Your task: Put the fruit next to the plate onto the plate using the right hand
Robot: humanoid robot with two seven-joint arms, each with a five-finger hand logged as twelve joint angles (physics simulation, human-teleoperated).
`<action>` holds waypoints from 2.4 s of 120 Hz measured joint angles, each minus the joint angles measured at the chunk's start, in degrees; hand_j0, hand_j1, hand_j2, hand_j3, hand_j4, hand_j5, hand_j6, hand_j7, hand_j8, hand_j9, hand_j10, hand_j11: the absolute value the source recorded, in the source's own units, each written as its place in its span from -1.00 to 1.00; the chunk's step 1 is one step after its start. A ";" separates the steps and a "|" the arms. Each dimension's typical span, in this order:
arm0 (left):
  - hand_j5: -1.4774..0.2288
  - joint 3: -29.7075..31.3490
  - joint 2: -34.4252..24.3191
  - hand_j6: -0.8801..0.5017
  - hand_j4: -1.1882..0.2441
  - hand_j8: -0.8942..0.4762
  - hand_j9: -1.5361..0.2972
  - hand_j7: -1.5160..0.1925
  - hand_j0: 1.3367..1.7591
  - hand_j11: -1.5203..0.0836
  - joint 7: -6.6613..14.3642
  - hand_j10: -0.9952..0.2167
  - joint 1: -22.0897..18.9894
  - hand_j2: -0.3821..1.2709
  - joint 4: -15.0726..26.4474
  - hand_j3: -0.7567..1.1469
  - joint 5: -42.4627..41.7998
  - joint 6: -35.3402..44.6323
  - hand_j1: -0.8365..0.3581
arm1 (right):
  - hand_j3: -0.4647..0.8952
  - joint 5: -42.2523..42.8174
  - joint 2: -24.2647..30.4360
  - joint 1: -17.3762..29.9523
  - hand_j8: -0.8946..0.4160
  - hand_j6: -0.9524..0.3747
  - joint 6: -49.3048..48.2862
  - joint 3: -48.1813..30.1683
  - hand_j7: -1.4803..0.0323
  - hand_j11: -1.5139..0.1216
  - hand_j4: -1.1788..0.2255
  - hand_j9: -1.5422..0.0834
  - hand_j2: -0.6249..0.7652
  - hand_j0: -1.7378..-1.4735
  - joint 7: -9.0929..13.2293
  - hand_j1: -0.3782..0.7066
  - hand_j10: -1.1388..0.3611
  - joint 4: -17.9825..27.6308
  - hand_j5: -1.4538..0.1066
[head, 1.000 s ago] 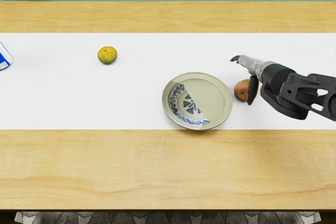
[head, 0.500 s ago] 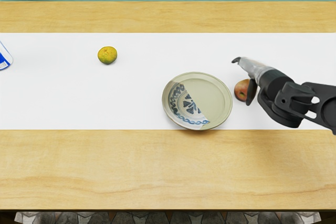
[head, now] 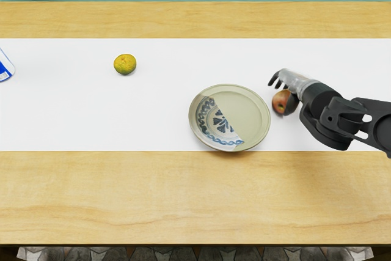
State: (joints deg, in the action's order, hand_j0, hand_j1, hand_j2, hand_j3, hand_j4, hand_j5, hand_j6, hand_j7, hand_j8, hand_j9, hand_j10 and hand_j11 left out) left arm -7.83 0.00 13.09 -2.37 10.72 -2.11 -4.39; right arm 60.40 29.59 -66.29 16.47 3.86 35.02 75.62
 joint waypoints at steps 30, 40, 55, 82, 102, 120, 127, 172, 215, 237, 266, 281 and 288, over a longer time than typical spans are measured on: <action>0.73 0.00 0.00 0.27 0.66 0.30 0.68 0.77 0.52 0.90 0.01 0.64 0.00 -0.54 0.00 -0.21 0.00 0.00 0.98 | -0.32 -0.07 0.11 0.02 -0.21 -0.25 -0.10 -0.07 0.18 0.13 0.03 0.17 -0.04 -0.39 0.00 0.02 -0.06 0.12 0.10; 0.73 0.00 0.00 0.27 0.66 0.30 0.68 0.77 0.52 0.90 0.01 0.64 0.00 -0.54 0.00 -0.21 0.00 0.00 0.98 | -0.32 -0.22 0.22 0.02 -0.19 -0.29 -0.11 -0.08 0.13 0.08 -0.01 0.13 0.01 -0.39 -0.01 0.05 -0.06 0.21 0.06; 0.73 0.00 0.00 0.27 0.66 0.30 0.68 0.77 0.52 0.90 0.01 0.64 0.00 -0.54 0.00 -0.21 0.00 0.00 0.98 | -0.32 -0.60 0.32 0.04 -0.15 -0.25 -0.09 -0.10 0.07 0.03 -0.08 0.08 0.06 -0.39 -0.01 0.10 -0.03 0.28 0.02; 0.73 -0.01 0.00 0.27 0.66 0.30 0.68 0.77 0.52 0.90 0.00 0.64 0.00 -0.54 0.00 -0.21 0.00 0.00 0.98 | -0.32 0.10 0.11 0.60 -0.15 -0.20 0.07 -0.25 0.01 -0.02 -0.22 0.06 0.06 -0.34 0.07 0.11 0.01 0.14 0.06; 0.73 0.00 0.00 0.27 0.66 0.30 0.68 0.77 0.52 0.90 0.00 0.64 0.00 -0.54 0.00 -0.21 0.00 0.00 0.98 | -0.32 0.56 -0.05 0.98 -0.18 -0.20 0.40 -0.30 0.00 -0.04 -0.33 0.09 0.09 -0.35 0.05 0.10 0.00 0.02 0.15; 0.73 -0.01 0.00 0.27 0.66 0.30 0.68 0.77 0.52 0.90 0.00 0.64 0.00 -0.54 0.01 -0.21 0.00 0.00 0.98 | -0.32 1.06 -0.13 1.15 -0.20 -0.20 0.54 -0.34 -0.01 -0.04 -0.40 0.11 0.10 -0.33 0.10 0.11 0.00 -0.04 0.21; 0.73 0.01 0.00 0.27 0.66 0.30 0.68 0.77 0.52 0.90 0.00 0.64 0.00 -0.54 0.01 -0.21 0.01 0.00 0.98 | -0.32 1.11 -0.18 1.25 -0.20 -0.20 0.58 -0.35 -0.01 -0.04 -0.42 0.11 0.13 -0.33 0.08 0.11 -0.01 -0.07 0.22; 0.73 0.00 0.00 0.27 0.66 0.30 0.68 0.77 0.52 0.90 0.00 0.64 0.00 -0.54 0.00 -0.21 0.01 0.00 0.98 | -0.32 -0.37 -0.54 2.10 0.03 -0.03 0.52 -0.29 -0.10 -0.06 -0.43 0.05 -0.09 -0.30 0.06 0.11 0.02 -0.12 0.12; 0.73 0.02 0.00 0.27 0.66 0.30 0.68 0.77 0.52 0.90 0.00 0.64 0.00 -0.54 0.00 -0.21 0.00 0.00 0.98 | -0.32 -2.36 1.06 2.20 -0.09 -0.21 -0.62 -8.73 -0.16 -0.20 -0.30 -0.14 0.20 -0.34 0.02 0.03 -0.09 0.02 -0.19; 0.73 0.01 0.00 0.27 0.66 0.30 0.68 0.77 0.52 0.90 0.01 0.64 0.00 -0.54 0.00 -0.21 0.00 0.00 0.98 | -0.32 -4.21 1.14 2.07 -0.06 -0.19 -1.06 -13.59 -0.19 -0.24 -0.26 -0.20 0.18 -0.35 0.08 0.02 -0.07 0.47 -0.27; 0.73 0.00 0.00 0.27 0.66 0.30 0.68 0.77 0.52 0.90 -0.01 0.64 0.00 -0.54 0.00 -0.21 0.00 0.00 0.98 | -0.32 -4.88 -0.64 2.06 -0.05 -0.19 -1.17 -16.02 -0.20 -0.25 -0.25 -0.22 0.18 -0.34 0.12 0.02 -0.06 2.57 -0.30; 0.73 0.02 0.00 0.27 0.66 0.30 0.68 0.77 0.52 0.90 0.00 0.64 0.00 -0.54 0.00 -0.21 0.00 0.00 0.98 | -0.32 -5.02 -4.16 2.90 -0.04 -0.18 -1.15 -16.23 -0.22 -0.27 -0.25 -0.24 0.18 -0.34 0.11 0.01 -0.06 2.95 -0.33; 0.73 0.01 0.00 0.27 0.66 0.30 0.68 0.77 0.52 0.90 0.01 0.64 0.00 -0.54 0.00 -0.21 0.00 0.00 0.98 | -0.32 -5.05 -5.55 3.49 -0.03 -0.17 -1.14 -16.27 -0.22 -0.28 -0.26 -0.25 0.18 -0.34 0.11 0.01 -0.05 3.03 -0.35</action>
State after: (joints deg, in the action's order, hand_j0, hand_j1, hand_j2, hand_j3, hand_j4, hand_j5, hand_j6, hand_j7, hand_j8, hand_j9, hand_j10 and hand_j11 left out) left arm -7.82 0.00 13.09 -2.37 10.72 -2.11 -4.39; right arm 55.35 24.05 -62.80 15.33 -12.40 35.13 78.65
